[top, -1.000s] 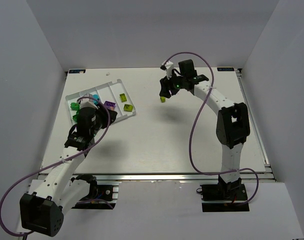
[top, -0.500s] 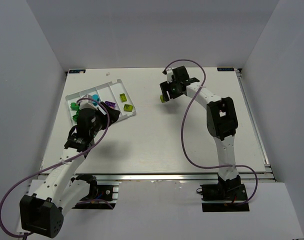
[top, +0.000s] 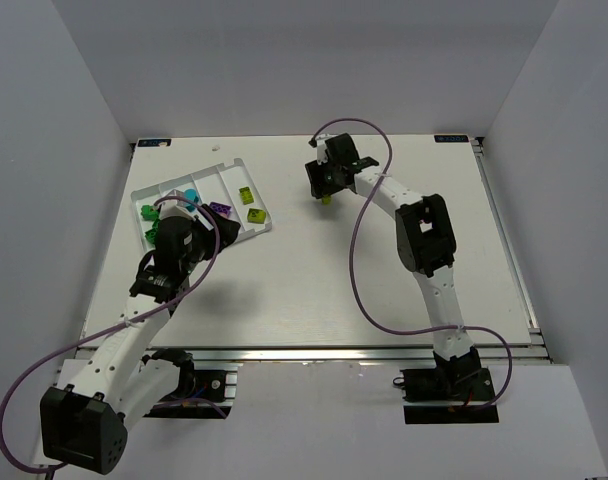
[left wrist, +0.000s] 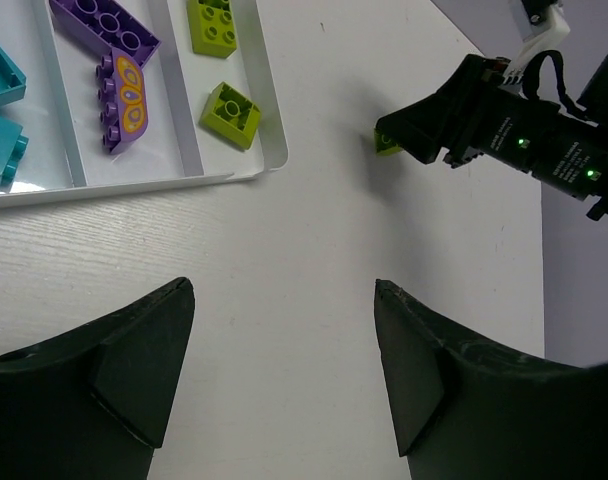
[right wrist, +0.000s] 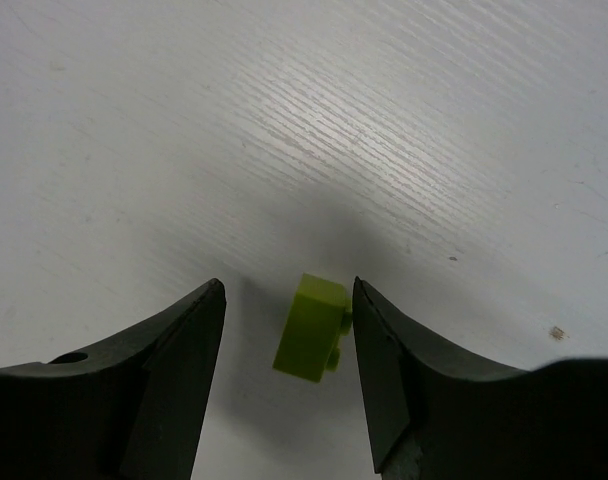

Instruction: Sort the legos into containers by color

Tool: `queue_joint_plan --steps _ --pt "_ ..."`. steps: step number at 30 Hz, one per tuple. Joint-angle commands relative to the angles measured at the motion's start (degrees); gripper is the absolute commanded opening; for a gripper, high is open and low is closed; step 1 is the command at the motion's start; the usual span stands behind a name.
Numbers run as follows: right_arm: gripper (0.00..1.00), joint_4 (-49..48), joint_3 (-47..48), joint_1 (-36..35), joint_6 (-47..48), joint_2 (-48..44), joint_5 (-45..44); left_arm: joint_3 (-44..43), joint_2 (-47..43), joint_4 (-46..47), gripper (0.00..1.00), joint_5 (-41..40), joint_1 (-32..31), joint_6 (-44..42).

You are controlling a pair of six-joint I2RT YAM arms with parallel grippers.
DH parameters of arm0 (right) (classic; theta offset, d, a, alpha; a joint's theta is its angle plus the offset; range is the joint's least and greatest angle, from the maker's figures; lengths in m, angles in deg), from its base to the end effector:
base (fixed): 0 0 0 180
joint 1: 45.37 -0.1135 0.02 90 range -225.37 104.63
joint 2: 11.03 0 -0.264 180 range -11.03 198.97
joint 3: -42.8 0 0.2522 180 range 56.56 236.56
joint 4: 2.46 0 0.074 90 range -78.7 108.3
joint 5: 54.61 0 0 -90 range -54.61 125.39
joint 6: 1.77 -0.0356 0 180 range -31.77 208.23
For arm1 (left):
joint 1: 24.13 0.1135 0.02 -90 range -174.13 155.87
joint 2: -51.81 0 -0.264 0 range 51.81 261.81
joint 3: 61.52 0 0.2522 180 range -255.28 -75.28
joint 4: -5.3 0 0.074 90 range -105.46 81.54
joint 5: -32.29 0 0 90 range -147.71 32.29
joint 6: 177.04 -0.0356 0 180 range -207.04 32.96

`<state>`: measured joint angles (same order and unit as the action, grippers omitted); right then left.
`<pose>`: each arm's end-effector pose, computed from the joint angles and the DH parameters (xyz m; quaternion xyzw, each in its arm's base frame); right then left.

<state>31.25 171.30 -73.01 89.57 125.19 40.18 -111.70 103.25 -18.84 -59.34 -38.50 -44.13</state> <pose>0.4793 0.2544 0.1898 -0.2445 0.8774 0.1306 0.3915 0.2004 -0.0503 0.2674 -0.2157 0.8172 -0.2455 0.4747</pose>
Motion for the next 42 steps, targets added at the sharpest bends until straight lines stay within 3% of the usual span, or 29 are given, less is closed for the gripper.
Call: queue_joint_plan --steps 1,5,12,22,33,40,42 --pt "0.59 -2.36 1.81 -0.22 -0.9 1.41 -5.32 -0.4 -0.11 -0.61 0.82 -1.27 0.04 -0.29" --pt "0.56 -3.24 1.54 -0.22 -0.47 1.24 -9.45 -0.14 0.15 -0.18 0.82 -1.54 0.13 -0.29" --pt "0.5 -2.72 0.93 -0.4 0.23 0.89 -7.53 -0.67 2.17 0.79 0.82 -0.75 0.05 -0.55" --pt "0.0 -0.08 -1.97 -0.4 0.59 -1.84 -0.5 -0.58 1.29 0.44 0.82 -1.1 0.13 -0.73" --pt "0.0 -0.17 1.45 -0.84 -0.81 -5.0 11.98 -0.31 -0.46 -0.09 0.82 -1.54 0.04 -0.73" --pt "0.0 -3.59 7.16 -3.47 -3.19 -2.28 24.37 -0.4 -1.96 -1.14 0.82 -1.8 0.13 -1.08" --pt "0.0 -6.83 8.39 -4.44 -2.66 -1.05 31.48 -0.58 -2.83 -1.49 0.82 -1.97 0.13 -1.17"
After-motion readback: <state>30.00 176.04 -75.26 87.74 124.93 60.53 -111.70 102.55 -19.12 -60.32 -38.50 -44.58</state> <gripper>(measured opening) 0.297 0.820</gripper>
